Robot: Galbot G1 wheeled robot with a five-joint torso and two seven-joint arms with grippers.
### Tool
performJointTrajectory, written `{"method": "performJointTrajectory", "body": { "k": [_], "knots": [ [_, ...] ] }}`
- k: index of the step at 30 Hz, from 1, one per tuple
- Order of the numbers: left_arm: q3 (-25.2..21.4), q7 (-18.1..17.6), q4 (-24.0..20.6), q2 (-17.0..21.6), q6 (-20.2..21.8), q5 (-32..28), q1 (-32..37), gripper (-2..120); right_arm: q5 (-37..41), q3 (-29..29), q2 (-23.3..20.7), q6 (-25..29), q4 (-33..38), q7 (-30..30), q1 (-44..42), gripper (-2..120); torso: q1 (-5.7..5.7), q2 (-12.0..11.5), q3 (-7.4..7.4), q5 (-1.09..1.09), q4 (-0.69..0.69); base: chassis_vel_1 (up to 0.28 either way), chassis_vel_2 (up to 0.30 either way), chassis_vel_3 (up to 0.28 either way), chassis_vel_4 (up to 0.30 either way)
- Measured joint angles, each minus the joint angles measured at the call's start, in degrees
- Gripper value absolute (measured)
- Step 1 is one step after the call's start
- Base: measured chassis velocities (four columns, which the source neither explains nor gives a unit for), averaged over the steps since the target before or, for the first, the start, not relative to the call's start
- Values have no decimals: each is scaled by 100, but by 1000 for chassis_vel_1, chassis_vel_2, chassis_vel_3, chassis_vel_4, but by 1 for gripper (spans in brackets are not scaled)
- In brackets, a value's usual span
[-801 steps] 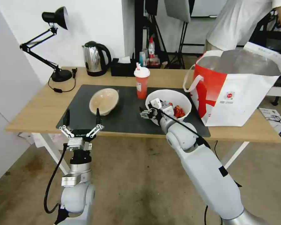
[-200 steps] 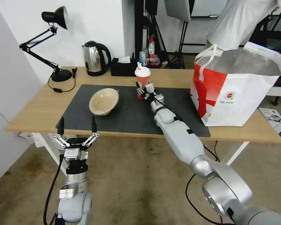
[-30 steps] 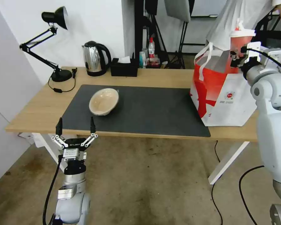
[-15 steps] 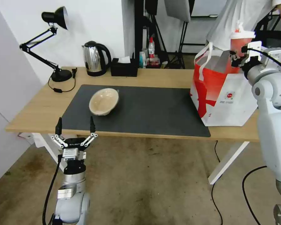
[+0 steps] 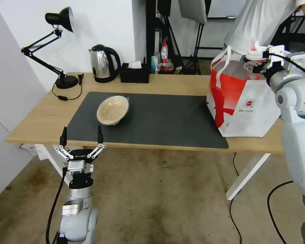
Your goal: Pick up the trash from the table and place it into the takeout bag.
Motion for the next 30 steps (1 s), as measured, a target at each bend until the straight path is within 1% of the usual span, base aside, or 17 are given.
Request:
{"method": "performJointTrajectory", "body": {
  "k": [5,24,30],
  "knots": [
    [-4,0,-11,0,3,0,0,100,-2,-20,-11,3,-20,0,30,100,0,0,0,0,0,0,0,0,0],
    [-14,0,-78,1,7,9,49,100,-1,-22,-74,4,-6,-39,18,100,0,0,0,0,0,0,0,0,0],
    [-7,0,-93,0,12,17,55,100,41,35,-119,8,189,-46,5,100,0,0,0,0,0,0,0,0,0]
  ]
}}
